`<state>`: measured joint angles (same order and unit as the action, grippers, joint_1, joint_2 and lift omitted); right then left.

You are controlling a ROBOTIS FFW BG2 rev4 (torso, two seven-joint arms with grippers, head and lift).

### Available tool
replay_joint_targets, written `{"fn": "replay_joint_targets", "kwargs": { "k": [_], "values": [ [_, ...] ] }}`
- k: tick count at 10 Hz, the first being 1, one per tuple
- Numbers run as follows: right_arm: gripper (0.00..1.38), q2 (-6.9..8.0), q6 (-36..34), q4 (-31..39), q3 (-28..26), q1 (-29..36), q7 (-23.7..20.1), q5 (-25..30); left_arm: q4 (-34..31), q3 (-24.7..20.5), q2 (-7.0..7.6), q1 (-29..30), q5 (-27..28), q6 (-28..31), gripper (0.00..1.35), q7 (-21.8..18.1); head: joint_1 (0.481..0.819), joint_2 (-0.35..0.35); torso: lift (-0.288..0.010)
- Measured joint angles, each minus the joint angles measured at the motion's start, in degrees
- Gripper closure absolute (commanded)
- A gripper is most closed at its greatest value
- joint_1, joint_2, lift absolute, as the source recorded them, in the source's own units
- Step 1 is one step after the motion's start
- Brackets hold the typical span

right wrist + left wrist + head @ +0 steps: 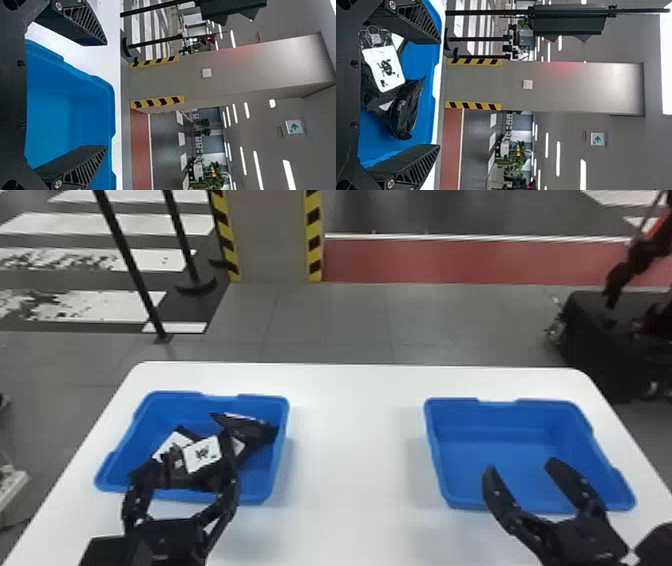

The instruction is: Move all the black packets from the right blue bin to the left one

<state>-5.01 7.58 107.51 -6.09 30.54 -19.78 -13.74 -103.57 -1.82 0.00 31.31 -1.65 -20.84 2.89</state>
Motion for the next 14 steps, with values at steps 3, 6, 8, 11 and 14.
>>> {"fn": "replay_joint_targets", "kwargs": {
  "k": [3,6,8,11,14],
  "values": [
    [0.09,0.00,0.1,0.2,-0.1,0.3,0.0,-0.2,0.0,0.1,0.00,0.0,0.0,-0.2,0.09,0.0,0.695,0.029,-0.110],
    [0.09,0.00,0.2,0.4,-0.1,0.5,0.0,-0.1,0.0,0.2,0.00,0.0,0.0,-0.5,0.09,0.0,0.695,0.029,-0.110],
    [0.09,0.11,0.2,0.4,0.0,0.8,0.4,-0.3,0.0,0.2,0.00,0.1,-0.1,-0.5,0.09,0.0,0.695,0.029,-0.110],
    [0.09,0.26,0.1,0.5,0.0,1.0,0.5,-0.3,0.0,0.1,0.00,0.2,-0.4,-0.6,0.09,0.0,0.695,0.030,-0.110],
    [0.09,0.57,0.1,0.2,0.0,0.7,0.9,-0.1,0.0,0.3,0.00,0.0,-0.8,-0.9,0.09,0.0,0.695,0.028,-0.110]
  ]
}}
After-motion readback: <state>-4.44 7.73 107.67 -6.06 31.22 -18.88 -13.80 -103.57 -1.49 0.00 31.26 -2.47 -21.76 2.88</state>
